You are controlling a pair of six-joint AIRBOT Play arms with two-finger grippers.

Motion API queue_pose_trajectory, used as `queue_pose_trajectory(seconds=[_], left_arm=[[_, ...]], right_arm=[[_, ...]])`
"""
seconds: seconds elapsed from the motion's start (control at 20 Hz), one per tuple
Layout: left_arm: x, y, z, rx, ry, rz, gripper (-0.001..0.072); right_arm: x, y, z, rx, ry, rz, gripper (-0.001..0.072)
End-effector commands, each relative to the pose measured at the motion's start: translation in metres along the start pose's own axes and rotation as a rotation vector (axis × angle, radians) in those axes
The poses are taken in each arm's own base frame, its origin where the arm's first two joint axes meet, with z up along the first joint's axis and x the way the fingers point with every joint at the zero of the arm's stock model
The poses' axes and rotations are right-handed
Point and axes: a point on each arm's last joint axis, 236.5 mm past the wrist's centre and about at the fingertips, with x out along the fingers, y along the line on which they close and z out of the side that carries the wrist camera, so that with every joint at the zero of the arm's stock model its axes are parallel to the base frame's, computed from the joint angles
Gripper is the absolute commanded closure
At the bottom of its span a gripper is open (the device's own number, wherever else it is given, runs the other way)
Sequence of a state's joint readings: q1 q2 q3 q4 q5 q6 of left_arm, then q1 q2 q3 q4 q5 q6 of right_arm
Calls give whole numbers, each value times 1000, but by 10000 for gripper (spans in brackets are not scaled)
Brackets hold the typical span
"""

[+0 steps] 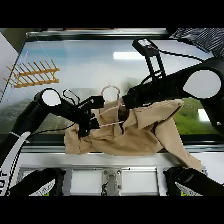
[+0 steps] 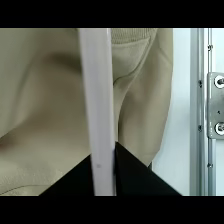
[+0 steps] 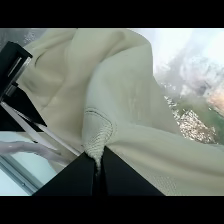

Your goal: Fold the clothes and pants, and hang the long-sleeved shirts on hangers.

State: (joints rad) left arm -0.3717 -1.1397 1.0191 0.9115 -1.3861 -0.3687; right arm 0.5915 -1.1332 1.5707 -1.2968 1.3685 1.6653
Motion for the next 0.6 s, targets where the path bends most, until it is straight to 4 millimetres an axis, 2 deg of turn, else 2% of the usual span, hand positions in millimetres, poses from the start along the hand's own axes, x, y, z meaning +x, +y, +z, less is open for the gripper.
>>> queue_pose_trajectory(seconds=[0.0, 0.25, 0.55], left_arm=[[0, 2, 1, -2, -2, 9, 688], [0, 2, 1, -2, -3, 10, 688], [0, 2, 1, -3, -2, 10, 688]], right_arm=[[5, 23, 1, -10, -7, 61, 680], [8, 37, -2, -2, 10, 114, 680], [7, 38, -5, 1, 22, 118, 665]])
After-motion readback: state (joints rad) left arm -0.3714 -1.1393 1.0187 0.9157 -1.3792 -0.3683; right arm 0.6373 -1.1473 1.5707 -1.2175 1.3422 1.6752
